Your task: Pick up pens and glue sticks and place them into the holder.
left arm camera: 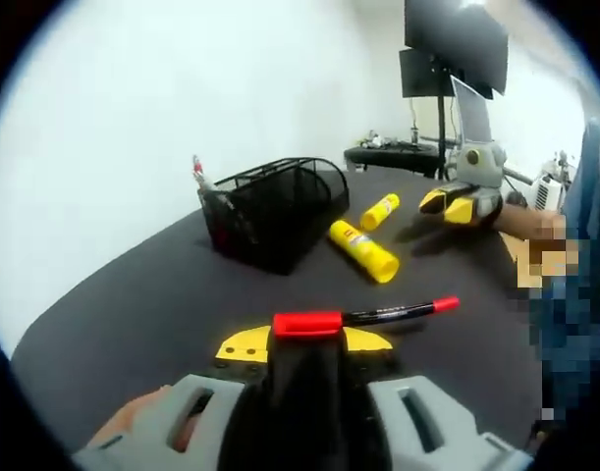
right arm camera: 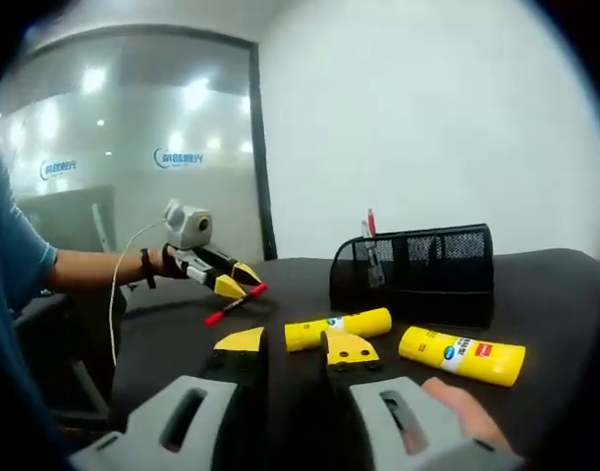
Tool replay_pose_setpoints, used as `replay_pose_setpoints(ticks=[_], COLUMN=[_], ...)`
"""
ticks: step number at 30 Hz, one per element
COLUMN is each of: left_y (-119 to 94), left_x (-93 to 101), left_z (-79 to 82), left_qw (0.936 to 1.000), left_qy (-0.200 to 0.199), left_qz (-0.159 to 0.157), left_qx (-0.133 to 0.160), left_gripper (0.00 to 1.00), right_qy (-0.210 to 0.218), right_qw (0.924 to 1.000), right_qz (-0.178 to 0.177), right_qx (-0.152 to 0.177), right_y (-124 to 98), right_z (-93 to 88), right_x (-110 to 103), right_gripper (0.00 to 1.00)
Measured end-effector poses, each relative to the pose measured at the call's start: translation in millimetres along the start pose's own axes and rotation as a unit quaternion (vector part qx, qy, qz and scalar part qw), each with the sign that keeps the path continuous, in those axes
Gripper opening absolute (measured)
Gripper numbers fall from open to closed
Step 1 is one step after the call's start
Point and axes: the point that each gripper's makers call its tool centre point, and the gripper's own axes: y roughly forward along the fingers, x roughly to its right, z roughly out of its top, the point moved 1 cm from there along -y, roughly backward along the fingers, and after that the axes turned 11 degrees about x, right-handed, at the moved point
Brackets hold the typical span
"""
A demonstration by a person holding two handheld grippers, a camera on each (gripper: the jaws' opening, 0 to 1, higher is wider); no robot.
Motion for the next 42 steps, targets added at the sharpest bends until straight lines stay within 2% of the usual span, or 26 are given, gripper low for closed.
replay_pose_setpoints(ticks=[4,11,19,21,24,28,31,32,35,36,40,42], left_y=[-4.7,-2.1,5.4,5.6,5.7,6.4,7.3,7.1,9.6,10.4,19.6,22.8], left_x=[4.2,27.9,65.7,74.6,100.6,115.1,123.3,124.9,135.3,133.6,141.6,147.1], left_z=[8.2,19.5,13.3,14.5,16.4,12.0,10.2,9.2,7.8,5.5,-4.5,-9.7], left_qw=[0.9988,0.9945,0.9922,0.9899,0.987,0.9836,0.9773,0.973,0.9716,0.9687,0.9657,0.9611], left_qy=[-0.029,-0.06,-0.069,-0.086,-0.096,-0.106,-0.129,-0.143,-0.15,-0.156,-0.149,-0.149], left_qz=[0.034,0.078,0.104,0.112,0.128,0.146,0.168,0.181,0.182,0.193,0.212,0.231], left_qx=[0.02,0.034,0.01,0.011,0.011,0.0,0.006,0.008,0.012,0.008,-0.014,-0.028], left_gripper=[0.23,0.23,0.23,0.23,0.23,0.23,0.23,0.23,0.23,0.23,0.23,0.23], right_qy=[0.01,0.031,0.072,0.072,0.074,0.076,0.08,0.081,0.086,0.088,0.104,0.114], right_qw=[0.9999,0.9991,0.9955,0.9953,0.9953,0.9952,0.9948,0.9947,0.994,0.9936,0.9912,0.9895], right_qz=[-0.002,-0.013,-0.021,-0.019,-0.016,-0.015,-0.019,-0.02,-0.024,-0.025,-0.028,-0.031], right_qx=[0.005,0.025,0.057,0.061,0.061,0.059,0.061,0.061,0.064,0.066,0.078,0.084], right_y=[-2.1,-5.6,-10.5,-10.7,-10.0,-9.7,-10.3,-10.6,-11.9,-12.6,-14.8,-15.6], right_z=[3.3,11.8,22.9,24.5,24.6,24.0,24.4,24.5,25.7,26.4,30.2,31.8], right_x=[1.3,6.7,12.3,12.1,10.4,8.9,9.9,10.2,10.8,11.3,14.2,16.6], right_gripper=[0.18,0.18,0.19,0.19,0.19,0.19,0.19,0.19,0.19,0.19,0.19,0.19])
